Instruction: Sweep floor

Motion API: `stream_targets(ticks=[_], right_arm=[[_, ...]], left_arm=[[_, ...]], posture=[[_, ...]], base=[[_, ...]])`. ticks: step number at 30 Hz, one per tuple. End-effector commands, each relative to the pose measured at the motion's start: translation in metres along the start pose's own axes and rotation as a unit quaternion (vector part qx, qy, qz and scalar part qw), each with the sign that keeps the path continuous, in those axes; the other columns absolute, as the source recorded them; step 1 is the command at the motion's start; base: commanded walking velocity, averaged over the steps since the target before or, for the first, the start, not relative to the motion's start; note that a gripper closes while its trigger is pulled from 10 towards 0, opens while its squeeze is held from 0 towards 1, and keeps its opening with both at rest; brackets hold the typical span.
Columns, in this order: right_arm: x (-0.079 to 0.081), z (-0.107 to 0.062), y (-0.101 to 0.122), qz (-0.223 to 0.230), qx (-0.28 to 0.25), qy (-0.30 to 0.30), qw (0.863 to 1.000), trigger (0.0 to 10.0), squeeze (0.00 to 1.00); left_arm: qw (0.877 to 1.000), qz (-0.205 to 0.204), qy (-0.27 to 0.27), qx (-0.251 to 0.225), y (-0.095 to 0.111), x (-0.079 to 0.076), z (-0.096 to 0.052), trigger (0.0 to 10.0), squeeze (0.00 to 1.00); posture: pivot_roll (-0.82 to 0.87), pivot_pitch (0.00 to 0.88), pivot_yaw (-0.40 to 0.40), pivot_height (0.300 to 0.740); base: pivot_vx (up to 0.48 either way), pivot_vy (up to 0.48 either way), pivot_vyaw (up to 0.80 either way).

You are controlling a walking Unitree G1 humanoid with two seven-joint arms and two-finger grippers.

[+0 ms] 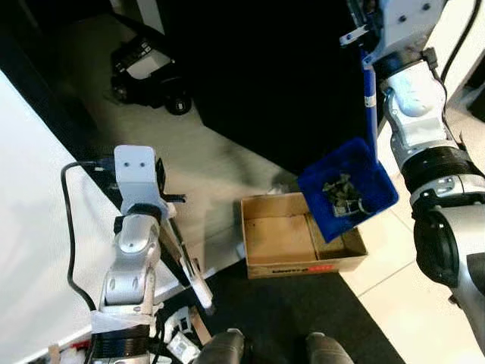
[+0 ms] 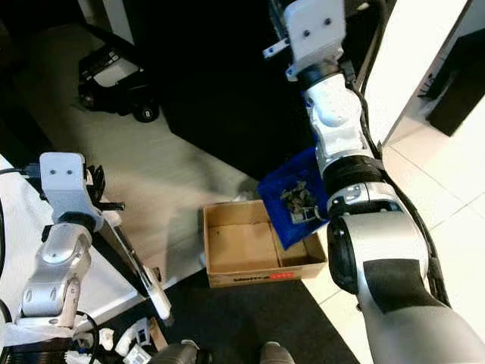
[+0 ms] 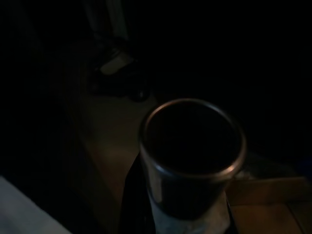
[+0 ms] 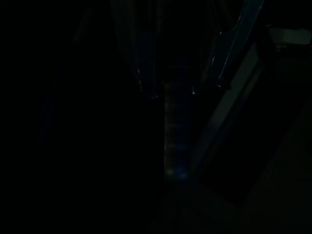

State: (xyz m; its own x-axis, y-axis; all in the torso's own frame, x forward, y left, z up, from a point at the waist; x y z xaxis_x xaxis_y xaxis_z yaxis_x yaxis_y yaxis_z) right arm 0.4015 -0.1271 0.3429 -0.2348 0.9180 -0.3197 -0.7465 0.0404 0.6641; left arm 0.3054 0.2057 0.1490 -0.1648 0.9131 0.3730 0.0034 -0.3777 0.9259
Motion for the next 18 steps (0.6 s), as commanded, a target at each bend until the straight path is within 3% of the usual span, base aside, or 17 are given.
stream_targets(ticks=[1,9,18], right_arm=[[0.014,0.015,0.019,-0.021,-0.046,0.045,0.998,10.0,0.00],[0.031,0.021,0.023,-0.045,-0.058,0.081,0.994,10.0,0.00],[0.035,0.021,0.024,-0.061,-0.064,0.095,0.992,10.0,0.00]], left_arm=[[1.000,0.009,0.016,-0.008,0.004,0.007,-0.005,10.0,0.00],[1.000,0.008,0.023,-0.005,0.004,0.009,-0.009,10.0,0.00],[1.000,0.006,0.024,-0.003,0.004,0.009,-0.011,10.0,0.00]], posture=[[0.15,0.066,-0.014,0.740],[0.16,0.068,-0.027,0.740],[0.16,0.068,-0.027,0.740]], base=[[0.000,0.000,0.00],[0.000,0.000,0.00],[0.000,0.000,0.00]])
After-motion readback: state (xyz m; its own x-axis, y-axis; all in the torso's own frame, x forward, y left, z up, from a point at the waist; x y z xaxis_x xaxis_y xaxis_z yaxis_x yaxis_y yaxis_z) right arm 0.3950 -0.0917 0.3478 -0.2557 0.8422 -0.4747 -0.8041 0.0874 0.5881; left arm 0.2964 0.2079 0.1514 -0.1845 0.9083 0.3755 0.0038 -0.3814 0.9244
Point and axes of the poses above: a point about 5 cm out from each wrist's last joint towards the gripper, its own z axis pointing out of the wrist towards the gripper, its own y axis along the axis of the wrist's last joint, x = y × z, the point moved 2 cm from there along z, pointing out of the wrist towards the gripper, and after that the axes turned 15 degrees about z, right-handed, at the moved point
